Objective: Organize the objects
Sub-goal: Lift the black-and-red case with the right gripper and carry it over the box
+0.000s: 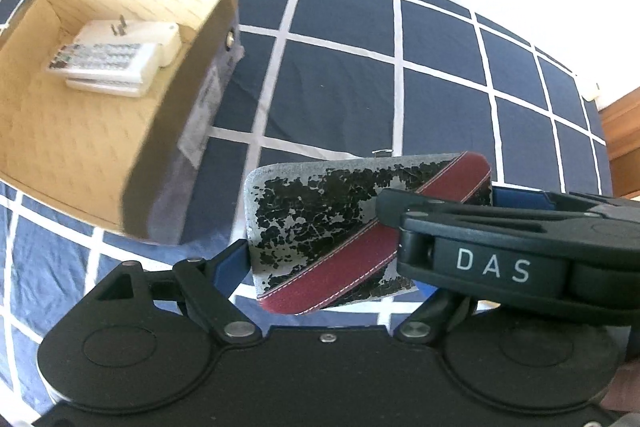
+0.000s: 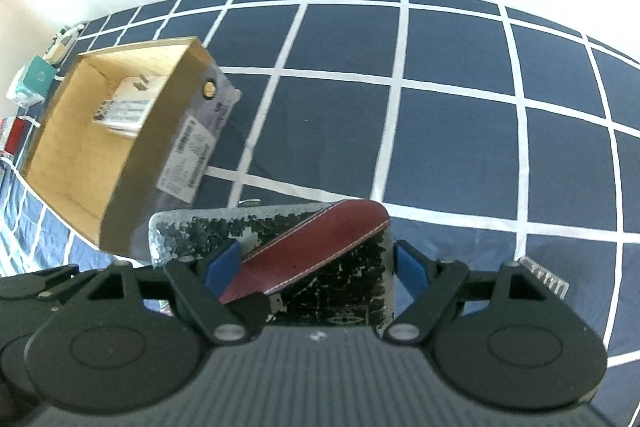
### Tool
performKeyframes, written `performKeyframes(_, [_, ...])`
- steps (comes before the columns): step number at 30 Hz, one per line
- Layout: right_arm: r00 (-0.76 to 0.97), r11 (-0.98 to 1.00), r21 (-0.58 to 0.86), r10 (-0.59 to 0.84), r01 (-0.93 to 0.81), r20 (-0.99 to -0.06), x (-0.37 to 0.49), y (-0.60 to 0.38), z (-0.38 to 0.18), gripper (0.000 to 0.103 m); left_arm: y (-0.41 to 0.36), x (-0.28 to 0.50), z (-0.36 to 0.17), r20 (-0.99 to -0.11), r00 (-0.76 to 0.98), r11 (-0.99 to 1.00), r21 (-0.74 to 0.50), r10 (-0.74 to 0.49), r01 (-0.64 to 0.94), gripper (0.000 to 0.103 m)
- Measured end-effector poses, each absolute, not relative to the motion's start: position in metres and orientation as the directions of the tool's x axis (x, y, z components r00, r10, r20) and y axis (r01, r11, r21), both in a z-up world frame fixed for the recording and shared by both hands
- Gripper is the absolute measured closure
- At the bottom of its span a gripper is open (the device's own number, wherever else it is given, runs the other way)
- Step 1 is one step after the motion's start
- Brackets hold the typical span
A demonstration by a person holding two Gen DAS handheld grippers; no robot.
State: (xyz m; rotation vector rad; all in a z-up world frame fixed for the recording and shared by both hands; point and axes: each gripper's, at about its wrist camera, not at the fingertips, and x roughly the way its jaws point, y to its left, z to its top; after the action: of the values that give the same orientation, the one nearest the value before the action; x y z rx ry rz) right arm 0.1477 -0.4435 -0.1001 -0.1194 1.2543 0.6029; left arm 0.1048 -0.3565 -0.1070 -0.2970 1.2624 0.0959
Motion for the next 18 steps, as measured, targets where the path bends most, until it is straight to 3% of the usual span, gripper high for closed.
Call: performKeyframes(18, [0.254, 0.875, 0.275, 0.394, -0.399, -0.883, 0.086, -0.336, -0.061, 0.021, -0.231, 0.081, -0.064, -0.940, 0.332, 0.986, -0.119, -0.074, -0.117, 0.021])
